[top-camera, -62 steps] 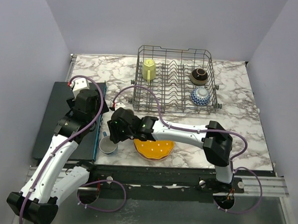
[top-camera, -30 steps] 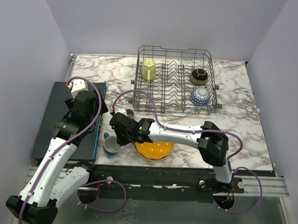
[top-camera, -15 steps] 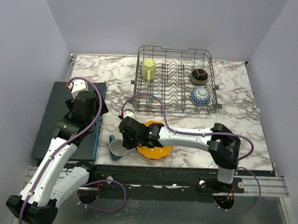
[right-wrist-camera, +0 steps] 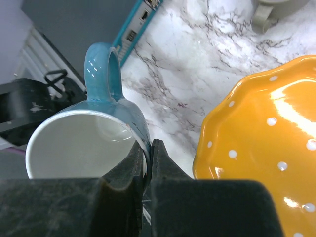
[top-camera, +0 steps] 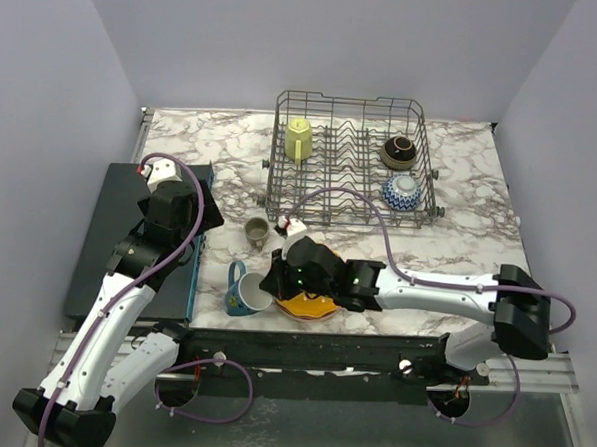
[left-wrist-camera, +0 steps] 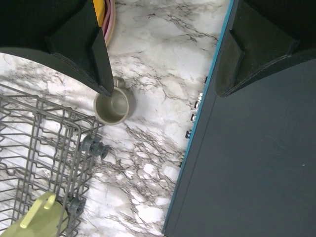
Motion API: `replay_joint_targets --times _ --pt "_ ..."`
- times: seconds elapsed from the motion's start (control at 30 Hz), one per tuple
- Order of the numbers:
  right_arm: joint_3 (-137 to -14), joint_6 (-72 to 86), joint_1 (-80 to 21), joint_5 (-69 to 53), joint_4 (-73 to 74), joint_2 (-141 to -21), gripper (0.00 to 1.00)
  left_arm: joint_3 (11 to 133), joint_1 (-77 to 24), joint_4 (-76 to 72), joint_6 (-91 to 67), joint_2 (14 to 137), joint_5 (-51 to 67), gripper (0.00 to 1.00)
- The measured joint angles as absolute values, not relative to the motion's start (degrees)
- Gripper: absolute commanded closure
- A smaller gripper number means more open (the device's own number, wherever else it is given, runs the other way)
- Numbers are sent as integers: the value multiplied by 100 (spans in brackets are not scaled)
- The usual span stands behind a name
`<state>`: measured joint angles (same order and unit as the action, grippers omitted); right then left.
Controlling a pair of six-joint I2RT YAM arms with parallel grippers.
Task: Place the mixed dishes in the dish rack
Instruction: Pick up the cup at the center of the board.
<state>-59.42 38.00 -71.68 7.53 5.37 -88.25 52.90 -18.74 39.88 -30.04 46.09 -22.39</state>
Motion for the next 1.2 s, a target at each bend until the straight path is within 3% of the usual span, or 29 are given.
replay_joint_targets --times 0.3,0.63,1.2 --pt "-5076 3854 -7172 1070 -189 -7634 100 5290 -1872 3848 -3380 4598 -1402 1" --pt "-4475 3811 -7116 1715 -346 -6482 99 5256 -1870 3339 -4082 4598 104 1" --pt "-4449 4091 -6110 1717 -329 -5920 99 4993 -1870 2106 -5170 4683 1778 1"
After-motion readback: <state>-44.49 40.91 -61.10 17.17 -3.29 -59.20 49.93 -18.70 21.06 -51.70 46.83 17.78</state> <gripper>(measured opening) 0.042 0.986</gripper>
